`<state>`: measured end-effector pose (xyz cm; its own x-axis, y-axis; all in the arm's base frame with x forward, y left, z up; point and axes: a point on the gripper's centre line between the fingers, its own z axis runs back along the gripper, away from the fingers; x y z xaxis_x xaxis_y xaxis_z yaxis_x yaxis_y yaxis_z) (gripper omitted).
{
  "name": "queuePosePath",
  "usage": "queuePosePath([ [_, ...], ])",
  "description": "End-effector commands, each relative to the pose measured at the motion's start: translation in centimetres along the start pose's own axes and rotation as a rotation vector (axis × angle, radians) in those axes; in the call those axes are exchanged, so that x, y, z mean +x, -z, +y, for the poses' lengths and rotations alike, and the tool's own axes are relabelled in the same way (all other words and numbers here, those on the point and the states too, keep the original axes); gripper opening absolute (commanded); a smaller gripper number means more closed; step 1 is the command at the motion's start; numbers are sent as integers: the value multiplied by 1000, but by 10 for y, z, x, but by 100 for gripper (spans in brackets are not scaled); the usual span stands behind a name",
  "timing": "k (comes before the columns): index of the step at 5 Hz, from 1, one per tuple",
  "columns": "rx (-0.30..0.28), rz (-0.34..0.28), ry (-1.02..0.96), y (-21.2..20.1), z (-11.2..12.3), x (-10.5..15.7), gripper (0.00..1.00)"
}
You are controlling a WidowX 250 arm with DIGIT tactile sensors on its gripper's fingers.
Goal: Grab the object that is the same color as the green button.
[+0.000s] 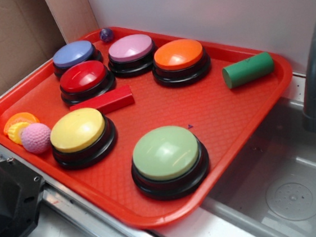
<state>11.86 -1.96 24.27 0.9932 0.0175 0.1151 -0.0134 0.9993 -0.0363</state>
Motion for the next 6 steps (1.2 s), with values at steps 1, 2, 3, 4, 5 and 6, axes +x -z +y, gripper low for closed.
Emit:
queuePosePath([
  [1,0,0,0,0,0,0,100],
  [2,1,5,59,14,-8,22,100],
  [3,43,-55,84,30,-20,46,100],
  [4,8,-91,121,53,-32,77,100],
  [5,-25,-112,173,77,-47,105,100],
  [6,-63,-160,264,102,-64,130,100],
])
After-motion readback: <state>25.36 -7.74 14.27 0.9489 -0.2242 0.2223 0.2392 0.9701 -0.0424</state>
